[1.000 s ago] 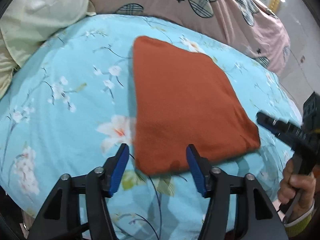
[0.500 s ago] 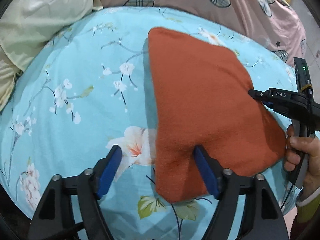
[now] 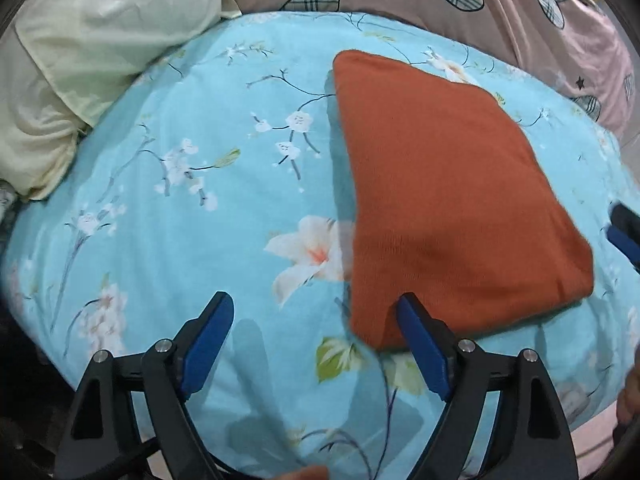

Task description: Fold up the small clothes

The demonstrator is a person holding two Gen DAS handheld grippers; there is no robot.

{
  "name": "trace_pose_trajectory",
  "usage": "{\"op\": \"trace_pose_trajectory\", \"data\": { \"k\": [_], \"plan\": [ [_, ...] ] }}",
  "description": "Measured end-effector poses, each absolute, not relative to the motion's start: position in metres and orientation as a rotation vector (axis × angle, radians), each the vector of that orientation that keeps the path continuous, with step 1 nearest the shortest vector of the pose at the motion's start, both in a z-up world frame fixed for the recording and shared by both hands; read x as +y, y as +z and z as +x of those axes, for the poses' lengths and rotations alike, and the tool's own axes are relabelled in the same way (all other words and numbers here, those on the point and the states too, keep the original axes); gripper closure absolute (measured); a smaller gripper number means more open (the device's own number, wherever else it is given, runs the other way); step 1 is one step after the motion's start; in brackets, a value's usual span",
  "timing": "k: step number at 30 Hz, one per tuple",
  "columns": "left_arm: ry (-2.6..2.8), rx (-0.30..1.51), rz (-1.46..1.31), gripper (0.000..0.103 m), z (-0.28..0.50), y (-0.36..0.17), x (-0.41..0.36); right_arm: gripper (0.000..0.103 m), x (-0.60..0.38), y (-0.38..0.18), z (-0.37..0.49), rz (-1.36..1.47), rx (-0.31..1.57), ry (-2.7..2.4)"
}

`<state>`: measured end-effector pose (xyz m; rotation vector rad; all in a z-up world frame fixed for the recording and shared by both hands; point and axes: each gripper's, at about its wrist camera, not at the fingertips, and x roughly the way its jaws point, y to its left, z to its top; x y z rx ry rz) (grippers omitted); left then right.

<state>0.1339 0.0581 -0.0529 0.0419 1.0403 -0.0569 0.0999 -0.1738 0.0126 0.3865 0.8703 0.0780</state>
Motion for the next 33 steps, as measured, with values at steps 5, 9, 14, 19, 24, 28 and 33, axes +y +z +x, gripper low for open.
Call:
{"op": "trace_pose_trajectory", "data": {
  "k": [5,9,14,19,24,28,33],
  "plan": [
    [-0.044,1.028,0.124,0.018,0.105,-0.06,0.052,0.022,-0.147,-0.005,0.061,0.264,0.934,0.113],
    [-0.059,1.055,0.16,0.018,0.087,-0.067,0.052,0.019,-0.14,-0.019,0.038,0.22,0.984,0.136],
    [-0.065,1.055,0.151,0.018,0.073,-0.061,0.059,0.018,-0.142,-0.02,0.023,0.206,1.003,0.123],
    [-0.078,0.991,0.183,0.018,0.062,-0.028,0.059,0.017,-0.141,0.004,0.018,0.2,0.992,0.157],
    [-0.079,0.912,0.212,0.016,0.053,0.007,0.055,0.003,-0.133,0.037,0.013,0.127,0.933,0.169],
    [-0.071,0.873,0.242,0.015,0.056,0.013,0.051,0.0,-0.129,0.044,0.016,0.098,0.9,0.179],
    [-0.072,0.891,0.263,0.014,0.064,-0.002,0.049,0.0,-0.128,0.021,0.025,0.118,0.964,0.183]
  ]
}}
